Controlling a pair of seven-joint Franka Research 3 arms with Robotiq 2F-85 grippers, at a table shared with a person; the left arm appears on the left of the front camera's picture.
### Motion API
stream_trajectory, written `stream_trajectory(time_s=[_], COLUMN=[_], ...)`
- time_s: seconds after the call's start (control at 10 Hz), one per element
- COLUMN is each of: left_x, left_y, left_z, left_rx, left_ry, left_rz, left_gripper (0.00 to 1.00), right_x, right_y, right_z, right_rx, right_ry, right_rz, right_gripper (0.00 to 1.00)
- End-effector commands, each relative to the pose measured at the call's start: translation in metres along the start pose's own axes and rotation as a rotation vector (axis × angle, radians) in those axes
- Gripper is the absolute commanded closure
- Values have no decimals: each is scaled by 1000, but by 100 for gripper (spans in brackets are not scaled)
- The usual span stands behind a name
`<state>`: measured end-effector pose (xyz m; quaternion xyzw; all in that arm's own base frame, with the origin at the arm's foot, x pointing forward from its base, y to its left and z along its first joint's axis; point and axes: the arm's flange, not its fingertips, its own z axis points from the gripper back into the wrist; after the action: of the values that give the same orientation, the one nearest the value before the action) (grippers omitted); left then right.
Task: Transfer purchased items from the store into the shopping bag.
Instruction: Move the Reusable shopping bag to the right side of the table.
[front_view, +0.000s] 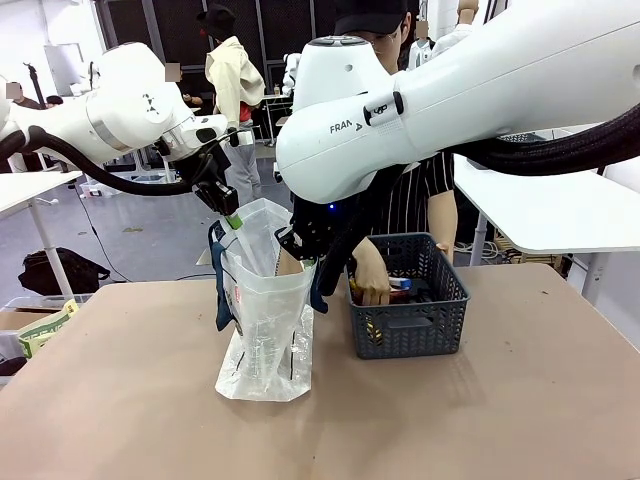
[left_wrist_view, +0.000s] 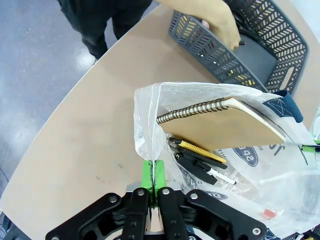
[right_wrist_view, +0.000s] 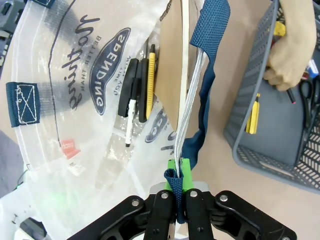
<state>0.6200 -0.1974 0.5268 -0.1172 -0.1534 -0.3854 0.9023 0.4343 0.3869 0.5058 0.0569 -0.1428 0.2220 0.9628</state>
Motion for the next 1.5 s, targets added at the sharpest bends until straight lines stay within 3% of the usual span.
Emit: stream_trajectory(time_s=[0.0, 1.4], left_x=[-5, -5], left_y=[-1, -1], left_z=[2, 2], left_rx=[11, 11], left_ry=[-6, -6], left_rz=[3, 3], left_gripper=[100, 100], right_x=[-1, -1], right_y=[0, 0], right_z=[2, 2], right_rx=[1, 1], right_ry=[-2, -2], right_rz=[-2, -2], right_gripper=[100, 100])
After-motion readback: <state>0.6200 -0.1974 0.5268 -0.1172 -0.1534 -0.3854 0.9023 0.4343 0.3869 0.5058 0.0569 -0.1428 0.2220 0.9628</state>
